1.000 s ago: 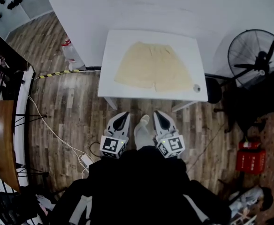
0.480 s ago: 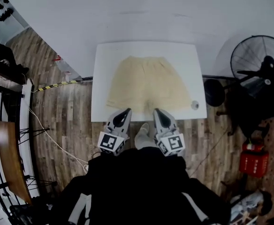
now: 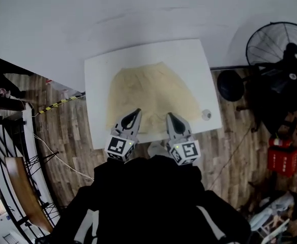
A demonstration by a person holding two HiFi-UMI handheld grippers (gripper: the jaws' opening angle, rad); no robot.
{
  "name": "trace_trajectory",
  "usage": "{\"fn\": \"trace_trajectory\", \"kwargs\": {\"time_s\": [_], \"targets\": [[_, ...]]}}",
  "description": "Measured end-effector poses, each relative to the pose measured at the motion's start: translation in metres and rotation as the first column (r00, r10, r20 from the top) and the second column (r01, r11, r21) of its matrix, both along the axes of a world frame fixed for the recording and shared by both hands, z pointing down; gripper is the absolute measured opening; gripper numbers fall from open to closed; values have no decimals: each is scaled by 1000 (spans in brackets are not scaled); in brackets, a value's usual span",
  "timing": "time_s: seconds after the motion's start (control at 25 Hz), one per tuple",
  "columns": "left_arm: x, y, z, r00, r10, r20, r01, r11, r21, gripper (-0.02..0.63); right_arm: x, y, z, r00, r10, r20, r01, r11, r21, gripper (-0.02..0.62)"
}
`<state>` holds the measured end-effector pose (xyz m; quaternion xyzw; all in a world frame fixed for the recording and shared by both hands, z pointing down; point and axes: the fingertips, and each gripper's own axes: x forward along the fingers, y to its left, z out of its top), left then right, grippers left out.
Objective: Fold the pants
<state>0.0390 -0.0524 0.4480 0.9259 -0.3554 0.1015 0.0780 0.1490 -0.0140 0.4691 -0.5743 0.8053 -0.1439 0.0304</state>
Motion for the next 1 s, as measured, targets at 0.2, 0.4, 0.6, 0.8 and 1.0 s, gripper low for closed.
{"fn": "trace_trajectory", "kwargs": {"time_s": [0.2,0.4,0.6,0.8,1.0], "targets": [[34,-42,18,990,108,95,-109,994,1,3,35,-13,26,995,94,-31,-96,992,-80,5],[64,-75,44,952,232,198,-230,973,-35,3,60,-17,52,978,198,-63,-206,963,-172,6],[101,-101,60,858,393,331,-398,916,-56,20,81,-17,67,948,284,-146,-314,911,-268,6],[137,-125,88,752,498,432,-526,848,-62,57,103,-20,96,919,327,-222,-388,850,-357,62],[163,-140,116,605,541,584,-617,782,-87,79,131,-13,126,881,352,-315,-464,773,-432,95]]}}
